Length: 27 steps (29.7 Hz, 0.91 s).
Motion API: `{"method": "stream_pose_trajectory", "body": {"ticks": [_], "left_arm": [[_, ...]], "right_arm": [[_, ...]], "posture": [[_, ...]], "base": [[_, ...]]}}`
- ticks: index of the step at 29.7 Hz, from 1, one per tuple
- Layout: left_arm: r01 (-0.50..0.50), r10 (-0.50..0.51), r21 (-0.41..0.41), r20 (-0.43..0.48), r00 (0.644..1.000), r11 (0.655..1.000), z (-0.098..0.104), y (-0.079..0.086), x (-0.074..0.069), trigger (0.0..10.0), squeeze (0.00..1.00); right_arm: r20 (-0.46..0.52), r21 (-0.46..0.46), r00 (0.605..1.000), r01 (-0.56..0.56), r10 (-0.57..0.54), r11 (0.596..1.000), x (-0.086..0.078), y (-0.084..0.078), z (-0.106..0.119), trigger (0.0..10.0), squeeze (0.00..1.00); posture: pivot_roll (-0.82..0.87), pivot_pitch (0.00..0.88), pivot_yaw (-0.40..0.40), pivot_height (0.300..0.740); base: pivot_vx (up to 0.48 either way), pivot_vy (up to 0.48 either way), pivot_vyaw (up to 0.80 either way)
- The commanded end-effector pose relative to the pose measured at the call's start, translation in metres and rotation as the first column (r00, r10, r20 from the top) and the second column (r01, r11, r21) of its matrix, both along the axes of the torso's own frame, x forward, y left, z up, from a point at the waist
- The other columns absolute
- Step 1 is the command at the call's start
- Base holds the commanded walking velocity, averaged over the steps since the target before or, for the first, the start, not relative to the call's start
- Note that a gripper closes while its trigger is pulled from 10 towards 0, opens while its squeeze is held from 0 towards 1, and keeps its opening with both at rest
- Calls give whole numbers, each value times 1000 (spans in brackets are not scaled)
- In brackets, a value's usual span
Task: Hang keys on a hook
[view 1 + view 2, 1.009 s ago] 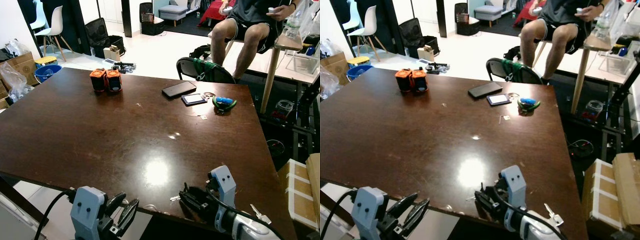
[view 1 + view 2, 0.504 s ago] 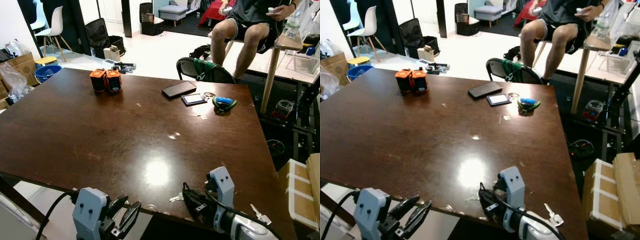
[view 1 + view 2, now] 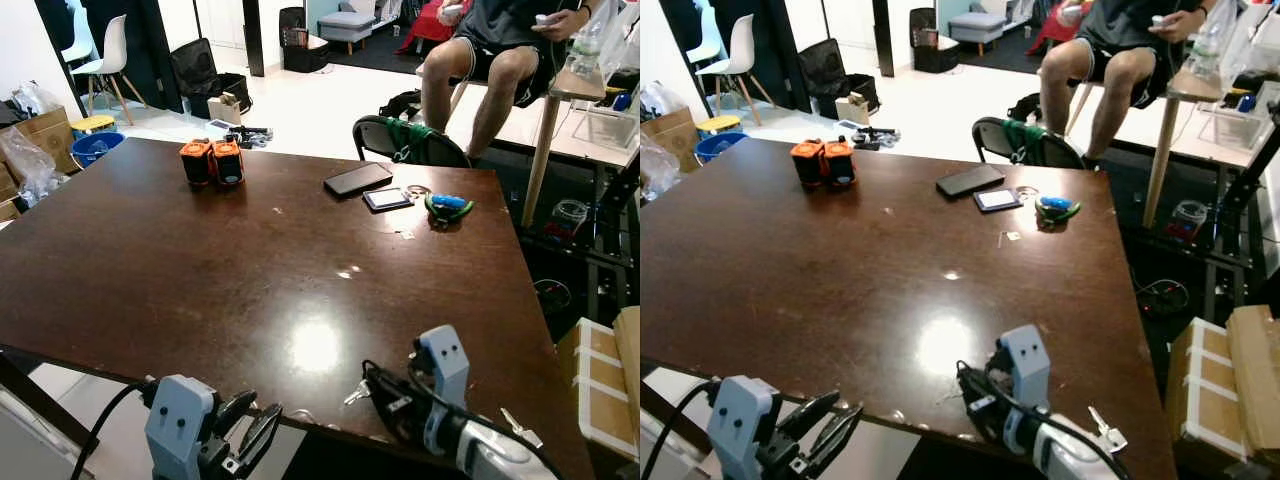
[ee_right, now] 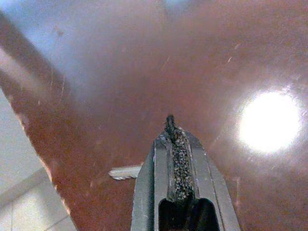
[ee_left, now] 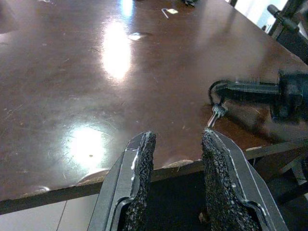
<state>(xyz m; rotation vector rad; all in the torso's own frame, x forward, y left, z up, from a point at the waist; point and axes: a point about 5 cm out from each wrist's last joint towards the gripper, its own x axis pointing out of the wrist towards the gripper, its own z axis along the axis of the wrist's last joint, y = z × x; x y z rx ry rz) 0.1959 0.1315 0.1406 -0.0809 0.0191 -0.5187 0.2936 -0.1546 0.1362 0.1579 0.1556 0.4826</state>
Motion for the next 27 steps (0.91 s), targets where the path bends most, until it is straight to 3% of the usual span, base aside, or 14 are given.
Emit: {"method": "stream_pose_trajectory", "body": {"ticks": [1,8,16,17,19,20,21,22,23,24,26,27], "left_arm": [[-8,8,7,-20,1000,1000,-3,3,-1,10000,0],[-27,27,1,-12,1000,1000,0,3,4,10000,0],[-89,89,22,-3,996,996,1,10,10,10000,0],[-151,152,49,-4,988,987,0,16,15,10000,0],[-151,152,49,-4,988,987,0,16,15,10000,0],[-233,235,88,-10,972,968,-4,23,23,10000,0],[-312,316,138,-10,949,940,-9,29,32,10000,0],[-312,316,138,-10,949,940,-9,29,32,10000,0],[-370,376,170,-4,927,913,-11,34,38,10000,0],[-446,450,190,22,893,875,-12,38,47,10000,0],[-446,450,190,22,893,875,-12,38,47,10000,0],[-500,502,171,35,864,849,-10,39,54,10000,0]], "right_arm": [[55,53,996,67,-70,996,8,-3,15,0,0],[124,168,982,121,-143,978,27,3,50,0,0],[123,181,986,91,-114,979,25,18,50,0,0],[116,176,987,92,-114,980,24,22,46,0,0],[116,176,987,92,-114,980,24,22,46,0,0],[119,148,986,94,-112,985,24,27,40,0,0],[121,114,986,101,-114,988,24,32,33,1294,0],[121,114,986,101,-114,988,24,32,33,1294,0],[123,82,985,112,-121,990,24,37,28,1294,0],[122,60,984,127,-133,990,24,43,20,5804,0],[122,60,984,127,-133,990,24,43,20,5804,0],[121,42,979,160,-164,986,24,47,13,6157,0]], "posture": [[-112,87,118,740],[-112,84,116,740],[-108,84,114,740],[-109,86,114,740],[-109,86,114,740],[-111,88,114,740],[-111,88,114,740],[-111,88,114,740],[-111,88,114,740],[-123,89,105,740],[-123,89,105,740],[-127,88,101,740]], "base": [[0,0,0],[0,0,0],[0,0,0],[0,0,0],[0,0,0],[0,0,0],[0,0,0],[0,0,0],[0,0,0],[0,0,0],[0,0,0],[0,0,0]]}}
